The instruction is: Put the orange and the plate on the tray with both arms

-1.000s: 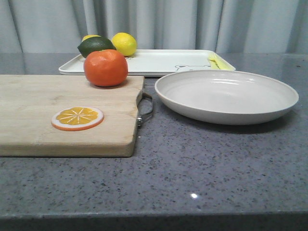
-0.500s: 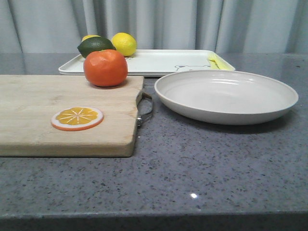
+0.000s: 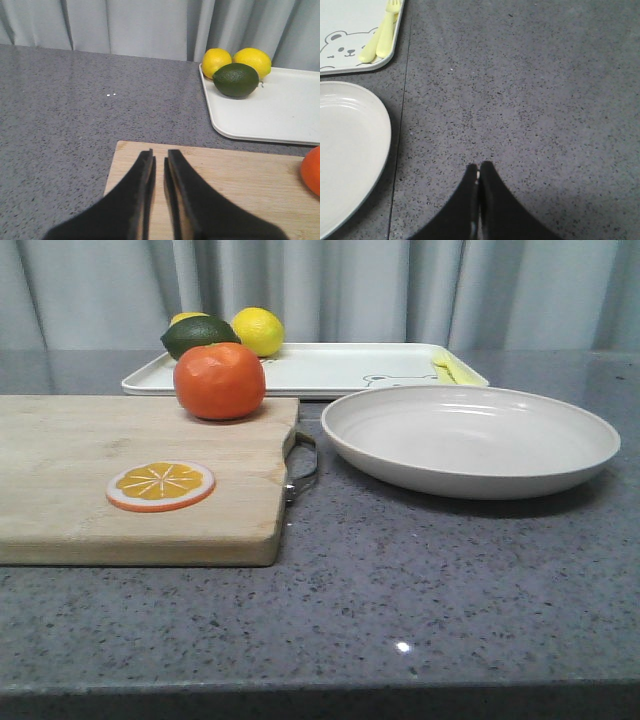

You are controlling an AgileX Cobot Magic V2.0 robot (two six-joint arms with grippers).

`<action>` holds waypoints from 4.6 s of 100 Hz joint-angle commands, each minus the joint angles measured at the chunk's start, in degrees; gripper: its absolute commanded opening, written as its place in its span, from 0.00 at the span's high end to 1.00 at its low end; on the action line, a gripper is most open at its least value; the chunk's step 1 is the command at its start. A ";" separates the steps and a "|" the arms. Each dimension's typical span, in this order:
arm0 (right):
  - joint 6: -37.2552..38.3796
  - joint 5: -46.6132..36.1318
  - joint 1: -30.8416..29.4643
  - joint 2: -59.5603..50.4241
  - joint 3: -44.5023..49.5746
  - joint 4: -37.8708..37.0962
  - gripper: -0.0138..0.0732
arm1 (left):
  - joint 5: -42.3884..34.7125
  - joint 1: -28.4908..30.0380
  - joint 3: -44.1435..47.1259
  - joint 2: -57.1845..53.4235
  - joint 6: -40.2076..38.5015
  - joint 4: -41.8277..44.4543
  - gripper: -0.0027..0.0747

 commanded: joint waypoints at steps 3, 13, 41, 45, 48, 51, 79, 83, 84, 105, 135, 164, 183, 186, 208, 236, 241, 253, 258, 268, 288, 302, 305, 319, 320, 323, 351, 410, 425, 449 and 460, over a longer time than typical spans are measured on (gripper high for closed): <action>-0.68 -3.54 -0.25 1.42 -3.11 -0.10 0.92 | -3.75 -3.03 -4.68 3.59 0.55 -0.33 0.65; -0.68 -3.66 -0.25 1.85 -3.27 -0.10 0.92 | -3.87 -6.41 -7.73 7.42 0.55 -0.33 0.43; -1.89 -3.54 -0.25 2.06 -3.27 -0.15 0.92 | -2.32 -14.74 -19.68 20.45 0.55 -0.33 0.11; -1.89 -3.54 -0.25 2.06 -3.27 -0.15 0.92 | -0.72 -15.80 -21.96 22.58 0.55 -0.33 0.11; -1.89 -3.54 -0.25 2.06 -3.27 -0.15 0.92 | 0.53 -16.47 -23.49 23.97 0.55 -0.33 0.11; -1.89 -3.54 -0.25 2.06 -3.27 -0.15 0.92 | 2.29 -17.14 -25.12 25.77 0.55 -0.33 0.11; -1.89 -3.54 -0.25 2.06 -3.27 -0.15 0.92 | 17.18 -22.51 -41.27 40.13 0.55 -0.33 0.13; -1.89 -3.54 -0.25 2.06 -3.27 -0.15 0.92 | 18.81 -22.96 -43.39 41.83 0.55 -0.33 0.13; -1.89 -3.54 -0.25 2.06 -3.27 -0.15 0.92 | 19.43 -23.04 -43.73 42.47 0.55 -0.33 0.14; -1.89 -3.54 -0.25 2.06 -3.27 -0.15 0.92 | 28.38 -23.32 -51.77 50.43 0.55 -2.08 0.15; -1.89 -3.54 -0.25 2.06 -3.27 -0.15 0.92 | 32.61 -23.32 -55.64 55.69 0.59 -3.58 0.15; -1.89 -3.54 -0.25 2.06 -3.27 -0.15 0.92 | 34.10 -23.32 -55.64 55.79 2.26 -3.81 0.15; -1.89 -3.54 -0.25 2.06 -3.27 -0.15 0.92 | 34.52 -23.32 -55.64 55.79 2.31 -3.81 0.15; -1.89 -3.54 -0.25 2.06 -3.27 -0.15 0.92 | 34.52 -23.32 -55.64 55.79 2.31 -3.81 0.15; -1.89 -3.54 -0.25 2.06 -3.27 -0.15 0.92 | 35.28 -23.32 -55.64 55.79 2.31 -3.81 0.22; -1.89 -3.54 -0.25 2.06 -3.27 -0.15 0.92 | 35.16 -23.21 -55.64 55.79 2.31 -3.81 0.52; -1.89 -3.54 -0.25 2.06 -3.27 -0.15 0.92 | 35.16 -23.21 -55.64 55.79 2.31 -3.81 0.57; -1.89 -3.54 -0.25 2.06 -3.27 -0.15 0.92 | 35.38 -23.21 -55.64 55.79 2.31 -3.81 0.68; -1.89 -3.54 -0.25 2.06 -3.27 -0.15 0.92 | 35.52 -23.21 -56.00 55.79 2.31 -3.96 0.71; -1.89 -3.54 -0.25 2.06 -3.27 -0.15 0.92 | 35.92 -23.33 -57.06 55.79 2.39 -5.52 0.73; -1.89 -3.54 -0.25 2.06 -3.27 -0.15 0.92 | 36.36 -27.71 -61.09 55.79 3.52 -6.25 0.73; -1.89 -3.54 -0.25 2.06 -3.27 -0.15 0.92 | 33.82 -32.94 -63.25 56.58 4.72 -6.25 0.73; -1.89 -3.54 -0.25 2.06 -3.27 -0.15 0.92 | 33.67 -33.96 -63.90 57.05 4.72 -6.25 0.73; -1.88 -3.49 -0.25 2.06 -3.27 -0.15 0.92 | 35.13 -38.74 -68.50 61.45 4.72 -6.25 0.73; -1.88 -3.49 -0.25 2.06 -3.27 -0.15 0.92 | 35.25 -38.94 -68.77 61.95 4.72 -6.25 0.73; -1.88 -3.49 -0.25 2.06 -3.27 -0.15 0.92 | 35.68 -39.97 -70.15 62.94 4.72 -6.25 0.73; -1.88 -3.41 -0.25 2.06 -3.27 -0.15 0.92 | 38.60 -42.75 -75.21 69.63 4.72 -6.26 0.73; -1.88 -2.96 -0.25 2.06 -3.27 -0.15 0.92 | 43.70 -42.63 -80.20 70.03 4.72 -7.03 0.23; -1.88 -2.96 -0.25 2.06 -3.27 -0.15 0.92 | 45.77 -41.77 -81.19 68.96 4.72 -7.11 0.26; -1.88 -2.59 -0.25 2.06 -3.27 -0.15 0.92 | 46.16 -39.13 -80.40 64.03 4.72 -7.16 0.68; -1.88 -2.59 -0.25 2.06 -3.27 -0.15 0.92 | 46.16 -37.54 -77.40 60.29 4.84 -7.16 0.89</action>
